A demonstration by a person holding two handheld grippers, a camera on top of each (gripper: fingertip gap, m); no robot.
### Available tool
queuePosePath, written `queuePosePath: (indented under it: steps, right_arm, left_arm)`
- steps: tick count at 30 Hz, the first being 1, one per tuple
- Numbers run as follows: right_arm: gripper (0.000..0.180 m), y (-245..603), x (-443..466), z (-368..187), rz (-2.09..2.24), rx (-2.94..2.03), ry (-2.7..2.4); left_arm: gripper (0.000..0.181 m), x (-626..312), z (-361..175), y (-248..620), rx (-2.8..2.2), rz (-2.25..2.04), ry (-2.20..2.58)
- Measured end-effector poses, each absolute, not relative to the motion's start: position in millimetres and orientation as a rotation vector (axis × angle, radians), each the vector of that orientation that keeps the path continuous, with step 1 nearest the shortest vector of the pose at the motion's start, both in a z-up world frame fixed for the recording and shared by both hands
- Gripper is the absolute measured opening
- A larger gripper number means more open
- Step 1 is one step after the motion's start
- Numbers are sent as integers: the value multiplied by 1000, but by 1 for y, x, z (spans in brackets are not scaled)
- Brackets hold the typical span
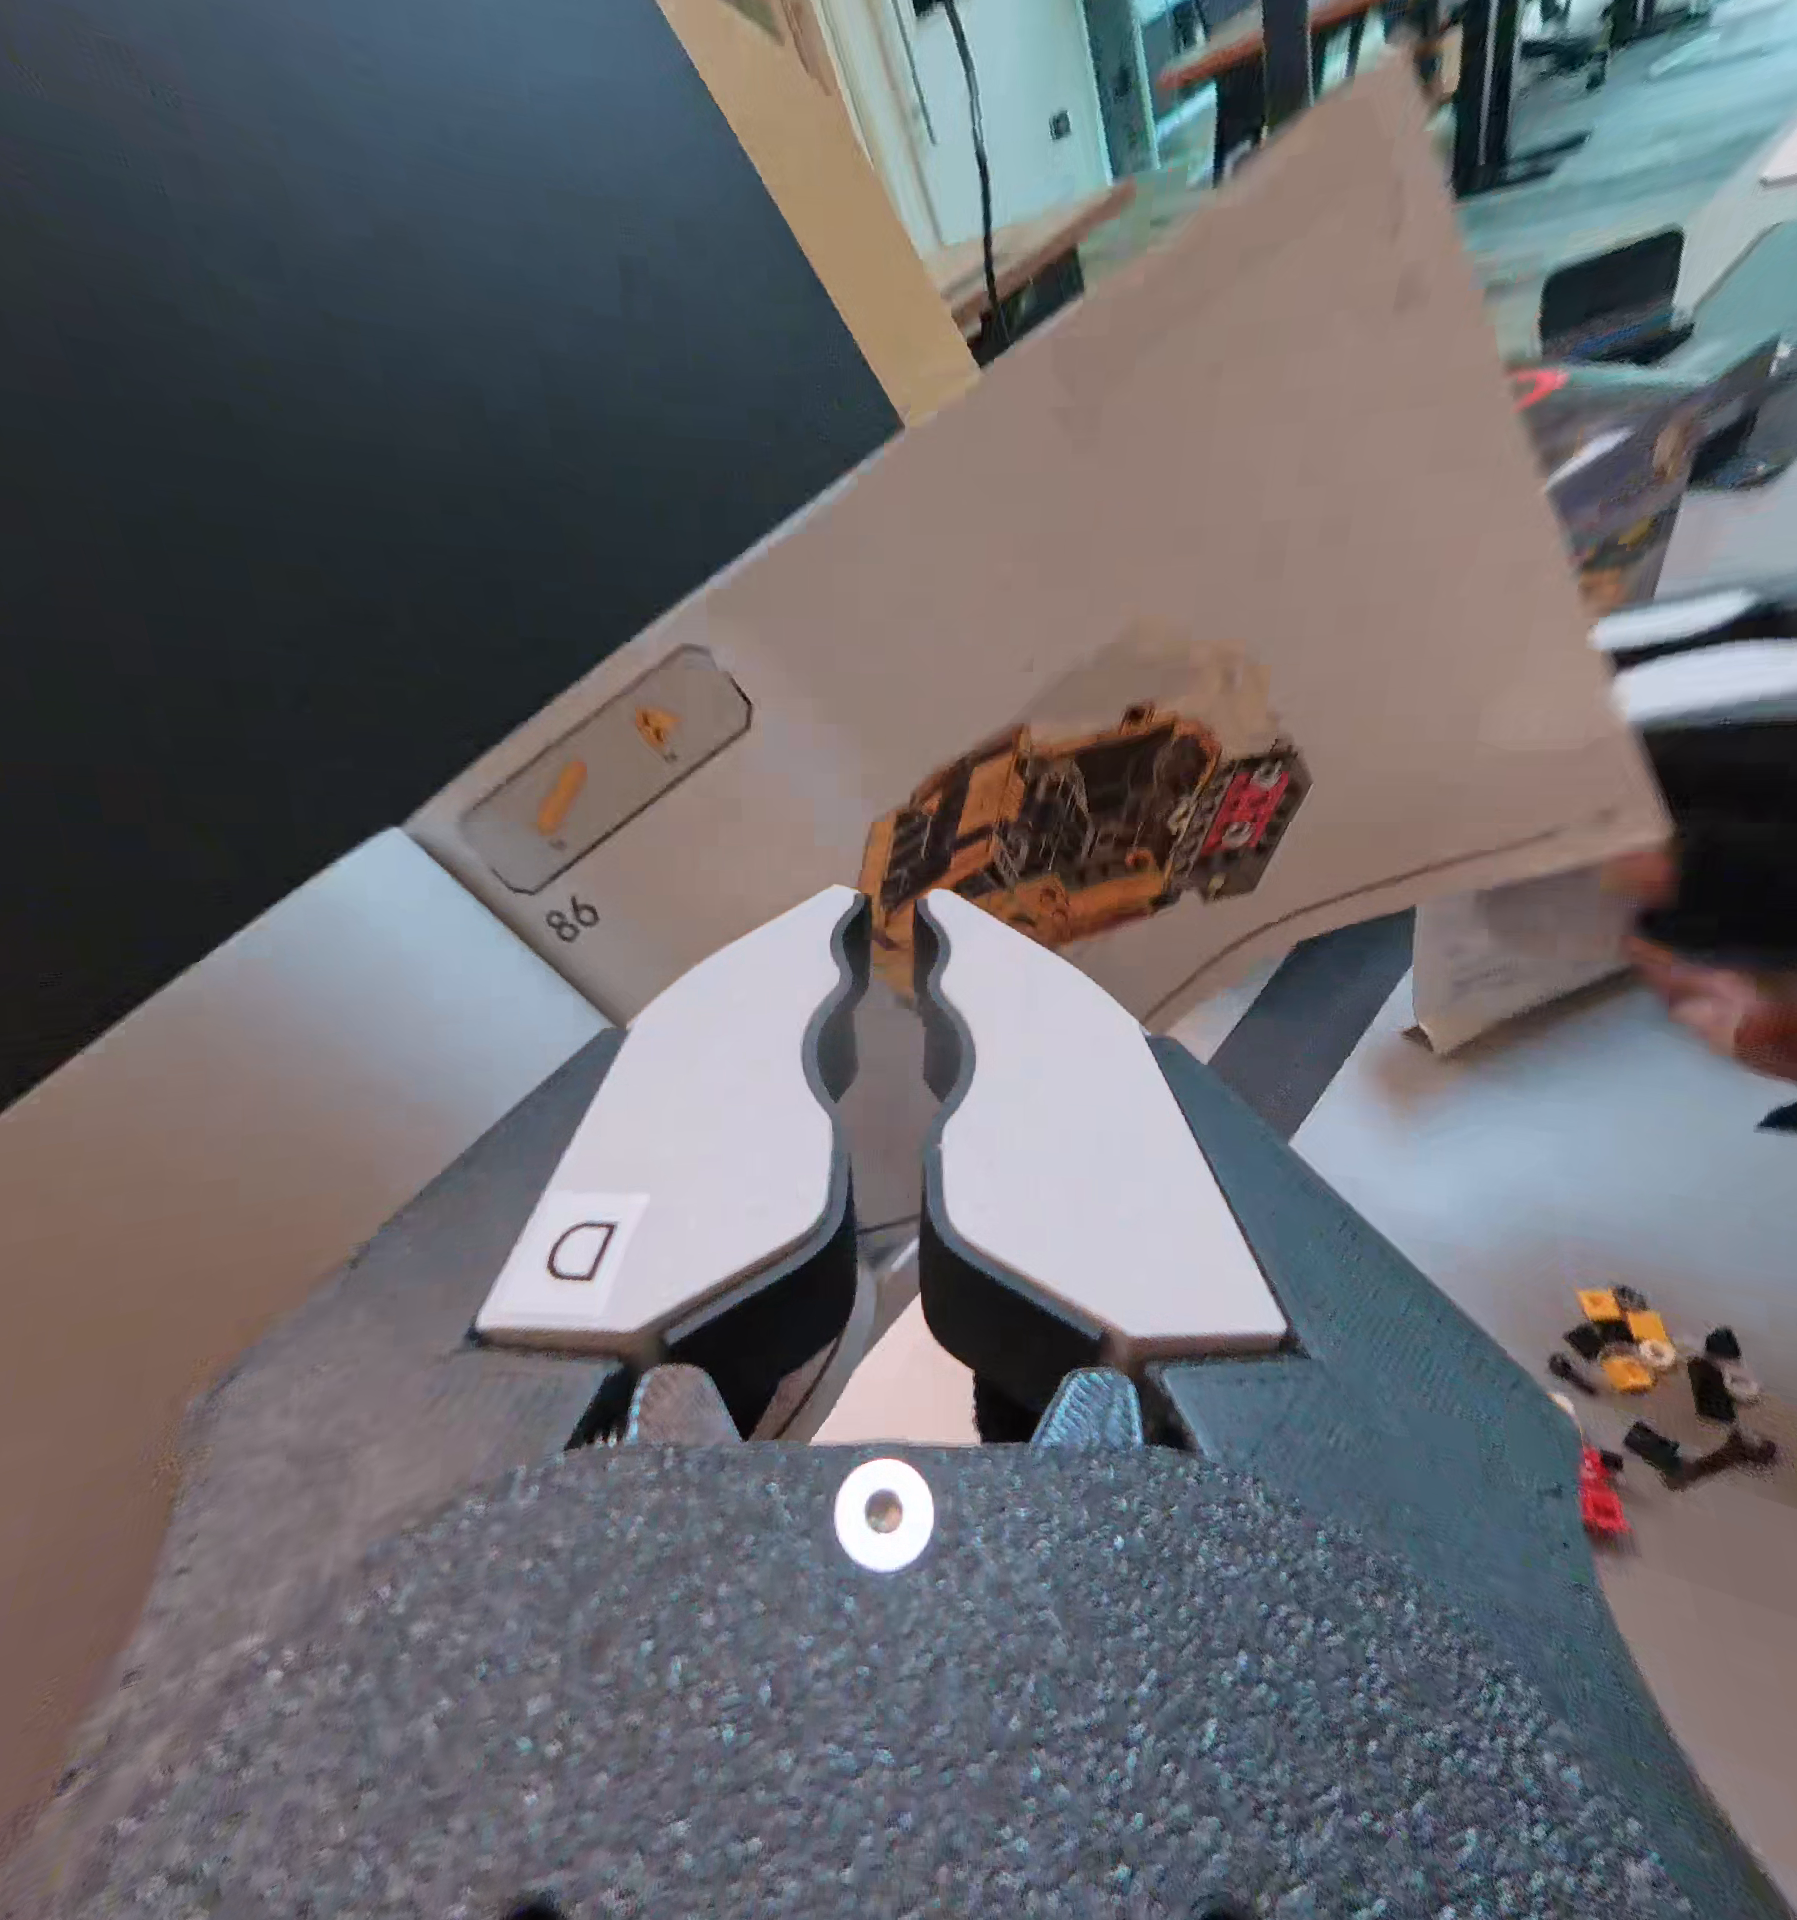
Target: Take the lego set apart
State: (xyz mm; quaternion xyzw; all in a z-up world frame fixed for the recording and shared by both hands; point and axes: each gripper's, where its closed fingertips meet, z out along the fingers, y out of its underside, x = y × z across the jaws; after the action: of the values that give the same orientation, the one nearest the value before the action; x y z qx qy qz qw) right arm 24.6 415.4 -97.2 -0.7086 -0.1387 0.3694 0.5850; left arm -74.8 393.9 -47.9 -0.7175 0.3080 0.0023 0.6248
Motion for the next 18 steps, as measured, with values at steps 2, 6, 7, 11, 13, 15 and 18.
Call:
queuePosePath:
  steps: [2, 6, 7, 11, 13, 15, 18]
  right_arm:
    - [27, 420, 11, -101, 812, -1660, -386]
    - [32, 426, -8, -96, 776, -1699, -382]
    - [32, 425, -12, -95, 766, -1708, -383]
    - [15, 431, -14, -96, 572, -1723, -355]
    - [10, 432, -12, -97, 619, -1710, -322]
    - [9, 431, -10, -100, 715, -1697, -266]
    - [8, 429, -6, -107, 866, -1655, -117]
  left_arm:
    - [6, -76, -43, 391, -1629, -22, 661]
    - [7, -78, -49, 389, -1627, -9, 658]
    - [7, -80, -52, 390, -1632, 12, 667]
    - [7, -80, -61, 394, -1658, 19, 680]
    - [3, -80, -66, 396, -1682, 40, 687]
    - [0, -80, -71, 399, -1711, 96, 701]
    - [0, -84, -80, 408, -1755, 209, 710]
